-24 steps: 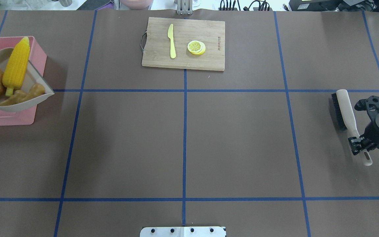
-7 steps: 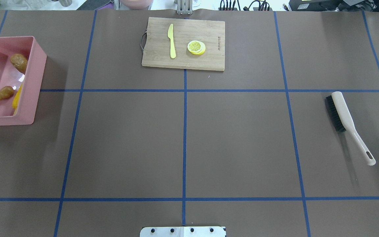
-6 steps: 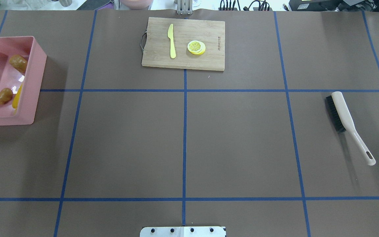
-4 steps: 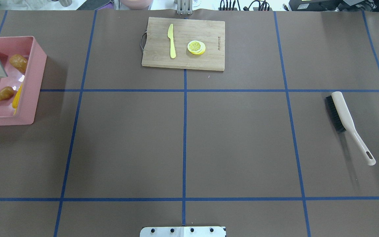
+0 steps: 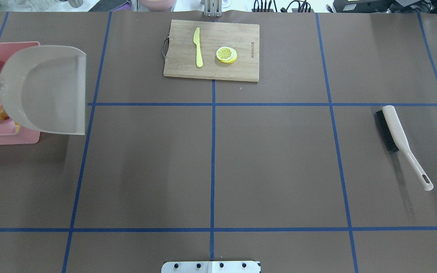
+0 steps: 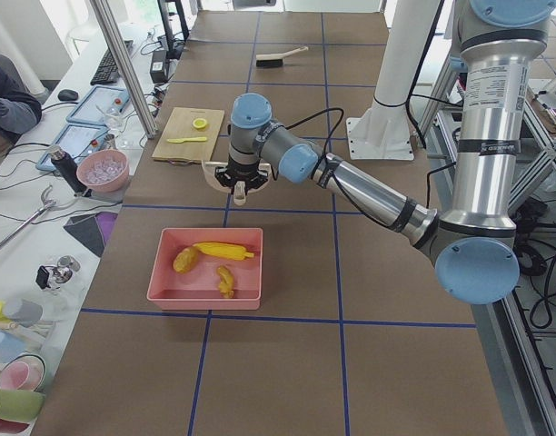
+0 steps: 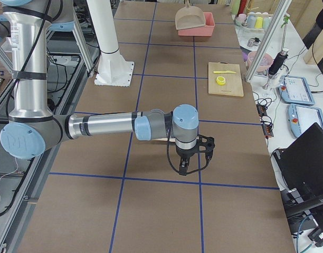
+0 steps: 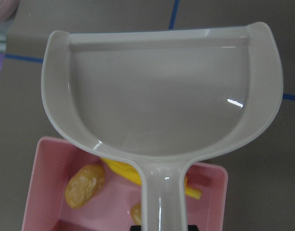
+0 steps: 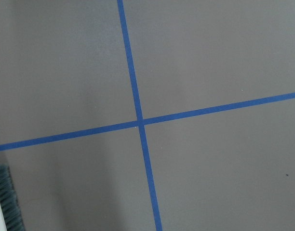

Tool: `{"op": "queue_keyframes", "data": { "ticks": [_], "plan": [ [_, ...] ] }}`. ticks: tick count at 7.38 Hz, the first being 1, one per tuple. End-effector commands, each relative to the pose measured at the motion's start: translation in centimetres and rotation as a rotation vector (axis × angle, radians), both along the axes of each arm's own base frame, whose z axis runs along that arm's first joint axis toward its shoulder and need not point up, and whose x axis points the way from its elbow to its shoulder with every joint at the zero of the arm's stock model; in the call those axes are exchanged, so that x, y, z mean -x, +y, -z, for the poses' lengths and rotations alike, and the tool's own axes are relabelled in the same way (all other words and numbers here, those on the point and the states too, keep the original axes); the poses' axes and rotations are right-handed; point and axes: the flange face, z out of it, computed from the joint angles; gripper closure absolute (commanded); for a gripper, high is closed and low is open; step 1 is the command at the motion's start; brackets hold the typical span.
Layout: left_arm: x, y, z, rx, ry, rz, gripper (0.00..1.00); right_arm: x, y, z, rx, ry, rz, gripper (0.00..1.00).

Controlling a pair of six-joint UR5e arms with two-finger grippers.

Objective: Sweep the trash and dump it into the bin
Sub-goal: 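Bring the empty dustpan back and set it on the table with the left gripper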

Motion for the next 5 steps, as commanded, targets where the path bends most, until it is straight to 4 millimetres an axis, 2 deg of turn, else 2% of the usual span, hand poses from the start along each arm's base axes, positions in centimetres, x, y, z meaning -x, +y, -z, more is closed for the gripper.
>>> {"op": "queue_keyframes", "data": {
  "ticks": [1, 2, 3, 4, 5],
  "plan": [
    [-9.4, 2.5, -0.1, -0.13, 0.024, -0.157, 0.66, -0.4, -0.1, 0.2, -0.003, -0.002, -0.007, 0.0],
    [-13.5, 2.7, -0.5, -0.121, 0.035, -0.202, 0.66, -0.7, 0.2, 0.0, 0.001, -0.002, -0.015, 0.0],
    [-16.6, 0.6, 1.4, -0.083, 0.064, -0.186, 0.66, -0.8, 0.2, 0.0, 0.002, -0.002, -0.017, 0.0],
    [-20.6, 0.1, 2.9, -0.071, 0.078, -0.22, 0.66, -0.8, 0.3, -0.2, 0.005, -0.002, -0.017, 0.0],
    [-23.1, -1.4, 4.7, -0.076, 0.092, -0.229, 0.66, -0.8, 0.3, -0.2, 0.005, -0.002, -0.017, 0.0]
  ]
}}
